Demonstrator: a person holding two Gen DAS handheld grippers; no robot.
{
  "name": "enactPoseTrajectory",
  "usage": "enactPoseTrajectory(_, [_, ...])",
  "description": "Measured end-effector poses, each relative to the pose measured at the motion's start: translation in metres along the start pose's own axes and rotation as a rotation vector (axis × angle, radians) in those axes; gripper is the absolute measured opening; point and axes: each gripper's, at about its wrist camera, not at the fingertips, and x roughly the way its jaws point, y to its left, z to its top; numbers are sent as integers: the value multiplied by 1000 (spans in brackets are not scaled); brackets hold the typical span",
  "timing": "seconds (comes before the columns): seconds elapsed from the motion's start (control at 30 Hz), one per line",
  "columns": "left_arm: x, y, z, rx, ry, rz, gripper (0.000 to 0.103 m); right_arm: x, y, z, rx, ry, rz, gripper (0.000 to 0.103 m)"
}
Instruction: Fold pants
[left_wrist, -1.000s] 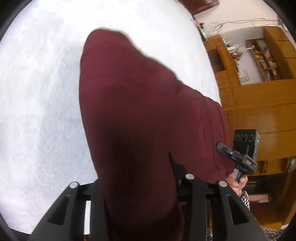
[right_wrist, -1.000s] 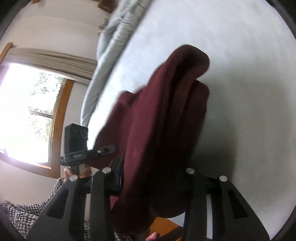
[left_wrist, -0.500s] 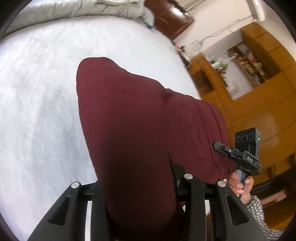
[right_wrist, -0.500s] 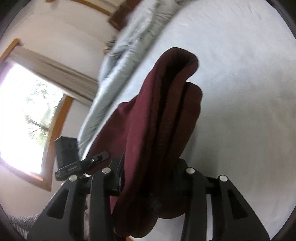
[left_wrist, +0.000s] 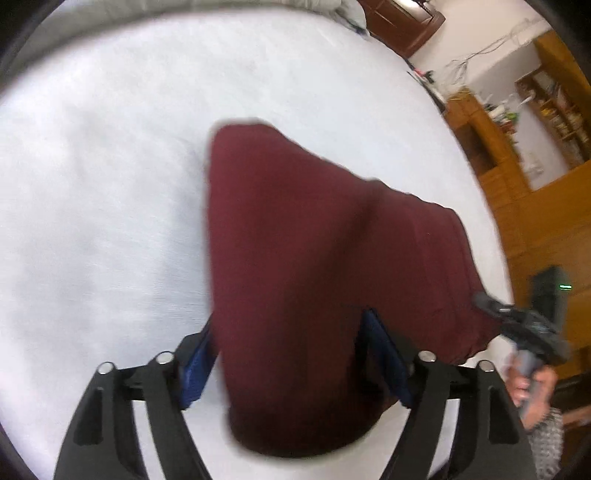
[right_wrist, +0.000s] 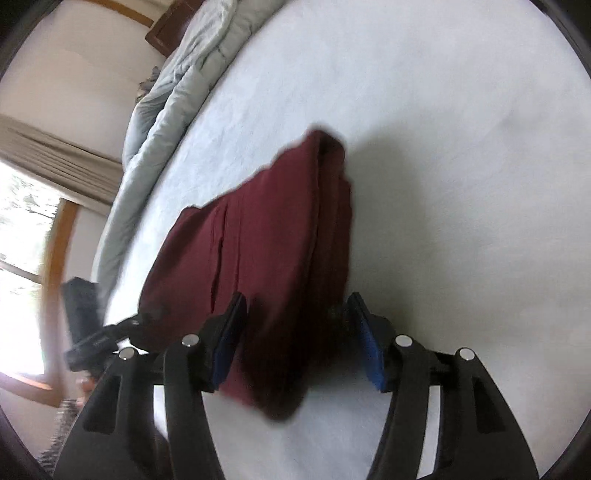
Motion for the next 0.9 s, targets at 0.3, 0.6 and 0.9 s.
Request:
enactPoseTrajectory(0.3, [-63,-61,-21,158,-231,-24,84,-24,93,-14,-189,-83,49,54])
enactPoseTrajectory(0.6, [8,-54,-30,186,-49,61,83,10,34,-53,-98,18,-59,50])
enactPoseTrajectory(0.9, [-38,-68,-38,193,-155,123,91,-35,70,-67,-174,-81,-169,78])
